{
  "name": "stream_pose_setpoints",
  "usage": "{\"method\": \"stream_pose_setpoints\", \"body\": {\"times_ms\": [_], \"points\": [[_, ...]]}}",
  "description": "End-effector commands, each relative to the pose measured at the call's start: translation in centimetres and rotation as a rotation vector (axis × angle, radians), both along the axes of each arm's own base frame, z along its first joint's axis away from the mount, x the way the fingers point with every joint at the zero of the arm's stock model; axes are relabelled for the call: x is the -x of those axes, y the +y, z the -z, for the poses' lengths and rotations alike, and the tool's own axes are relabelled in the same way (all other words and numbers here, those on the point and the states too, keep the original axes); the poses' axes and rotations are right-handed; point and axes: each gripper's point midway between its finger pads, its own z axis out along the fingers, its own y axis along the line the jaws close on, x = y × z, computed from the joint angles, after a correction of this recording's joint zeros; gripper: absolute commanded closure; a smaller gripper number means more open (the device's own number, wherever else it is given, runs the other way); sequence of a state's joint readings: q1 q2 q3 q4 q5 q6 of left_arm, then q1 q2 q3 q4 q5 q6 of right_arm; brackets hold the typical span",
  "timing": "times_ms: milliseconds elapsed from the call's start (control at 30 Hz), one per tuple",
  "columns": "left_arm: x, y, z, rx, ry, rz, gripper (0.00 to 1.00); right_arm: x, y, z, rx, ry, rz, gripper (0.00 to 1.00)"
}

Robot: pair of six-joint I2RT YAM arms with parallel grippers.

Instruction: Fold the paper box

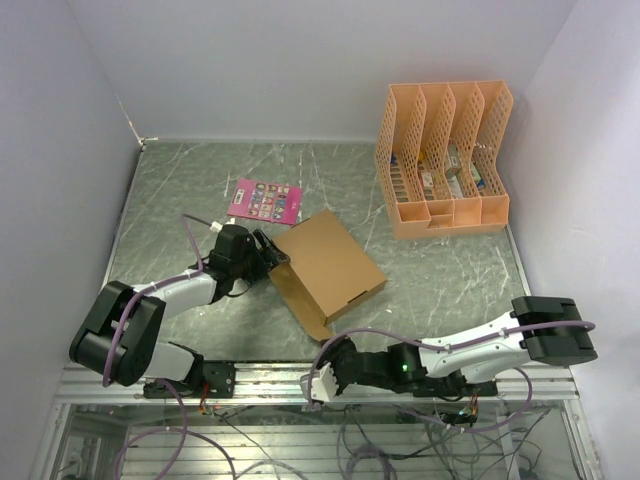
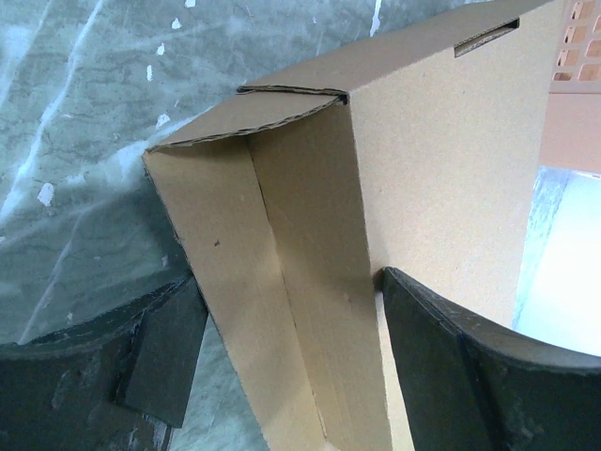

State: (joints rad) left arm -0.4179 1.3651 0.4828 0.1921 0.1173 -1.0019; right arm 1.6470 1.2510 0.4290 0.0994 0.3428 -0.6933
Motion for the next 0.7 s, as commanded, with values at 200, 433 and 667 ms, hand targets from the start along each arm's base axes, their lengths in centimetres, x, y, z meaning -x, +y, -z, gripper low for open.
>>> {"method": "stream_pose_setpoints", "body": {"times_ms": [200, 433, 667], "points": [[1.2, 0.7, 2.0, -0.041, 0.054, 0.035, 0.18, -1.4, 0.9, 1.3, 0.005, 0.046, 0.061, 0.65], [0.9, 0.9, 1.7, -0.049, 0.051, 0.040, 0.17, -3.8, 0.7, 2.2, 0.039, 0.028, 0.122, 0.70], [0.9, 1.1, 2.1, -0.060, 0.060, 0.042, 0.18, -4.0, 2.1, 1.6, 0.051, 0.010, 0.066, 0.77]]}}
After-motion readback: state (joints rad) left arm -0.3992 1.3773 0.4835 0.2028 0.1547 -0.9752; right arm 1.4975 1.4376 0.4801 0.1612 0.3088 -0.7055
